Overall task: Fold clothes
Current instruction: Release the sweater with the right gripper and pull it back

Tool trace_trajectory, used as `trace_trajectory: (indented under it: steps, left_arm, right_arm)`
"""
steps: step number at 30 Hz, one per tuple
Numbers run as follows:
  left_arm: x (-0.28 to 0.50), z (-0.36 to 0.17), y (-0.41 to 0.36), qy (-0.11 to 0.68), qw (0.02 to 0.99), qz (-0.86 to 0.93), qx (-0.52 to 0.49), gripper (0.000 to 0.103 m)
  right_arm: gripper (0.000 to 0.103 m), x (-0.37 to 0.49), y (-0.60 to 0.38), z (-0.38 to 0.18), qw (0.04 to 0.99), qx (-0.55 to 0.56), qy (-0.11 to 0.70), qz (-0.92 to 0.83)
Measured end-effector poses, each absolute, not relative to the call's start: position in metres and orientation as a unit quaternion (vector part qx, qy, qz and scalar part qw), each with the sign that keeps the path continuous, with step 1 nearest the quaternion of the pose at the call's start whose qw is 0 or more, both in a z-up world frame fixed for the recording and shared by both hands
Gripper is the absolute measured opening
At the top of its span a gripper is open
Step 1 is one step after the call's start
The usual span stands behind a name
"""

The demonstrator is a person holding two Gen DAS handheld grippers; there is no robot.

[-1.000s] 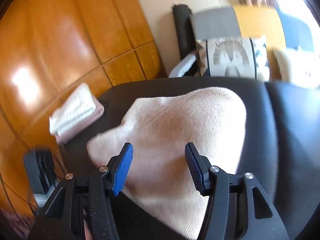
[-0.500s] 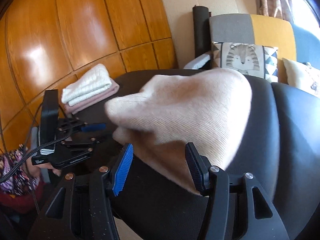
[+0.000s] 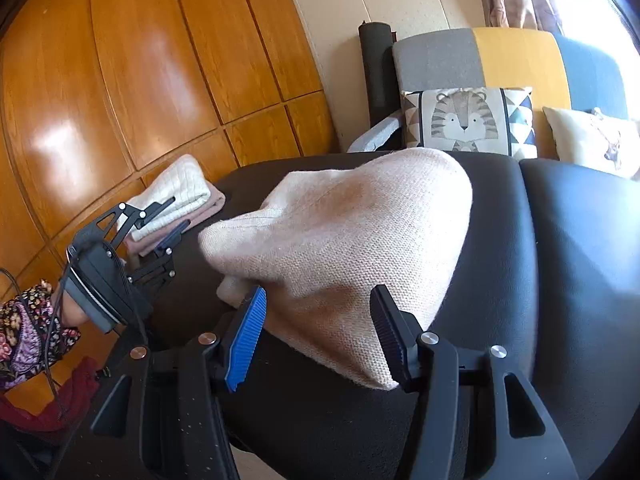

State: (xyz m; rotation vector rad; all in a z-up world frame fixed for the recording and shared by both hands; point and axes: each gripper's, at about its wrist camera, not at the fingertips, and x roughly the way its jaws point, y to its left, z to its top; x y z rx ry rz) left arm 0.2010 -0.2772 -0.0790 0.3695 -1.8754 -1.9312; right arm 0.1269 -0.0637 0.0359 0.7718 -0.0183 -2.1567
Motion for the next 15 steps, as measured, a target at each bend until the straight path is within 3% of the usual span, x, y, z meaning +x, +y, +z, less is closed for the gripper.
trace_trajectory:
  steps: [2,8,15]
  left_arm:
    - [0.196,-0.083,-0.286,-0.687,0.220,-0.679,0.137,0.030]
    - [0.158,-0.064,-0.324,-0.536,0.253,-0.759,0.268,0.030]
    - [0.160,-0.002,-0.358,-0.102,0.116,-0.936,0.317,0.030]
  right_arm:
    - [0.057,0.127,-0.064,0.036,0.414,0.307,-0.008,-0.857]
    - [0.057,0.129,-0.067,0.036,0.416,0.311,-0.002,-0.855]
    - [0.057,0.136,-0.077,0.030,0.415,0.310,0.028,-0.855]
